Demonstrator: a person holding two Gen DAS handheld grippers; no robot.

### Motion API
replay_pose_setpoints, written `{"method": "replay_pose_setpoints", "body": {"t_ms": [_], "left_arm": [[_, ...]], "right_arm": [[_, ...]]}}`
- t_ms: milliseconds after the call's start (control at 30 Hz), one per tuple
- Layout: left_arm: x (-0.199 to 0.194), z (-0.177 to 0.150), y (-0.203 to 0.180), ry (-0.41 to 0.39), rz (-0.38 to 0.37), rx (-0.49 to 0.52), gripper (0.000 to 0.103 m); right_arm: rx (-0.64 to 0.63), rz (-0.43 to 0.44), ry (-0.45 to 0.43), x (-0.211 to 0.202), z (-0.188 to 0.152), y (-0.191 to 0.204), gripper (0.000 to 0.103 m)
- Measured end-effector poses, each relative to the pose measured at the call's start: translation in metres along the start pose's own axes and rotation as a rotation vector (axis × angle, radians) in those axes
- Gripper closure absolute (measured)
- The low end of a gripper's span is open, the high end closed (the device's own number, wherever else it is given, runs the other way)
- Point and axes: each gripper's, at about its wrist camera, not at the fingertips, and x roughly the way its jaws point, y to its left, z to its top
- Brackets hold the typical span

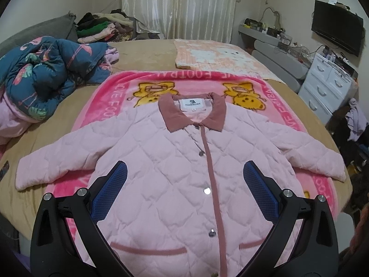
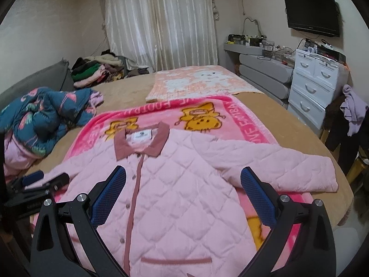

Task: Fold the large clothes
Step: 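Move the right gripper out to the jacket sleeve nearest it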

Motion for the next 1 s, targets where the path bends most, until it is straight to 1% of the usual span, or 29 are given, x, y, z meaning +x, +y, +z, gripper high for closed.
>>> {"method": "replay_pose_setpoints", "body": {"t_ms": [200,400,600,800,1000], "left_arm": [[0.023,0.018,-0.005,0.014,0.022,-0.009,0.009],[0.041,0.035,-0.015,0.021,0.023,-0.003,0.009],[0.065,0.053,-0.035,0.027,0.003,0.008,0.009],[0.092,0.059,-0.052,0.047,-0.018,0.016,0.009],[0.119,0.057,-0.071,0.069,-0.030,0.035,0.009]], "right_arm": [[0.023,-0.009,-0.030,0.017,0.030,-0.004,0.004],[0.045,-0.026,-0.039,0.037,0.052,-0.013,0.004],[0.110,-0.074,-0.023,0.069,0.063,-0.041,0.004],[0.193,-0.157,0.002,0.101,0.055,-0.083,0.004],[0.302,-0.237,0.056,0.133,0.018,-0.136,0.004]]}}
